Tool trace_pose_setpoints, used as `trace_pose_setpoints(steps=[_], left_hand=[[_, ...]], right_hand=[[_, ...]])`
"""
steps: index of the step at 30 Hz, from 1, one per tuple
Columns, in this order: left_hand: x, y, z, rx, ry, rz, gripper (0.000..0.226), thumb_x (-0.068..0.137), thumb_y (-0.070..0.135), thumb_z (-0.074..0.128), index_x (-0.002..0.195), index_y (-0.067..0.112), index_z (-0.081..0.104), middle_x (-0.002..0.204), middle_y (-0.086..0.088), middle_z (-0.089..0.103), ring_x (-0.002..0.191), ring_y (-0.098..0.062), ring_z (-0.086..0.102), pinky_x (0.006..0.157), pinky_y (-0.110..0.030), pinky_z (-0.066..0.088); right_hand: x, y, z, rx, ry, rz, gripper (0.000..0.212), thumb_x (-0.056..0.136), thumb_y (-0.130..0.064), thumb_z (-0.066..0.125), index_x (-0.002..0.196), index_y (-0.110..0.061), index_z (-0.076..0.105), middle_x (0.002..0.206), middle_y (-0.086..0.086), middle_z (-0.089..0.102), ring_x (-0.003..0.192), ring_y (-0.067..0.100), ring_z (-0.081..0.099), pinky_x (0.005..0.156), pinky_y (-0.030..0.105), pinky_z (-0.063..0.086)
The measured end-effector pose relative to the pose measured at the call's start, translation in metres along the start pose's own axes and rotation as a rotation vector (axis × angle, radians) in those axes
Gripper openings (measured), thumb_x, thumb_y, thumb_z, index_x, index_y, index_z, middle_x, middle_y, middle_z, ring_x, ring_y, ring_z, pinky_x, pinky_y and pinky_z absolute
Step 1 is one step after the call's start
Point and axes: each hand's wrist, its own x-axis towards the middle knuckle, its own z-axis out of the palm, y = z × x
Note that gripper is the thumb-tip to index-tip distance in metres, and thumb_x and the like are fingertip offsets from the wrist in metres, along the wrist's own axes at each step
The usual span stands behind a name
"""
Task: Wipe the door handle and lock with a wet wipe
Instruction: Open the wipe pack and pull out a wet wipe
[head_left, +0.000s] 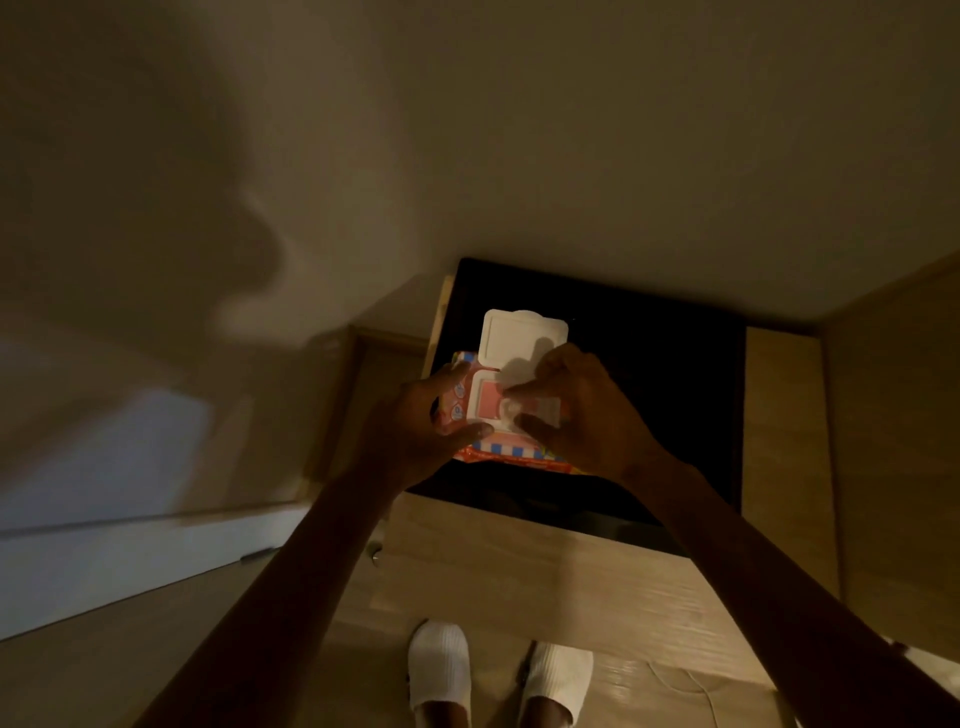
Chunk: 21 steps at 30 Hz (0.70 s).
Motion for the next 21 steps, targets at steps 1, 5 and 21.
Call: trace_pose_setpoints(steps=[1,5,21], left_hand=[[0.000,0.000,0.000,-0.002,0.005,0.010,0.081,0.075,0.052,0.073,0.146,0.029,0.041,0.132,-0.002,0.064,0.101,-0.013,0.069,0.083,-0.034,0.061],[0.000,0.001,0.002,-0.057,-0.007,0.005,0.079,0.077,0.040,0.077,0.146,0.025,0.041,0.130,-0.005,0.064,0.105,-0.015,0.069,0.084,-0.036,0.061],[-0.002,0.006,0.001,-0.024,-0.028,0.071,0.080,0.070,0.057,0.066,0.142,0.030,0.044,0.126,0.001,0.066,0.106,-0.016,0.068,0.082,-0.040,0.061]], right_hand=[[0.000,-0.002,-0.001,-0.015,-0.003,0.007,0.038,0.082,-0.036,0.071,0.119,-0.028,0.066,0.130,0.005,0.048,0.120,0.023,0.043,0.102,0.038,0.044],[0.002,-0.007,0.003,-0.057,0.087,0.014,0.021,0.084,-0.029,0.070,0.104,-0.029,0.074,0.120,0.002,0.057,0.112,0.020,0.048,0.096,0.034,0.045],[0.002,-0.034,-0.038,1.023,0.442,0.263,0.016,0.092,-0.006,0.059,0.082,-0.017,0.064,0.088,0.000,0.069,0.080,0.009,0.067,0.064,0.025,0.058]])
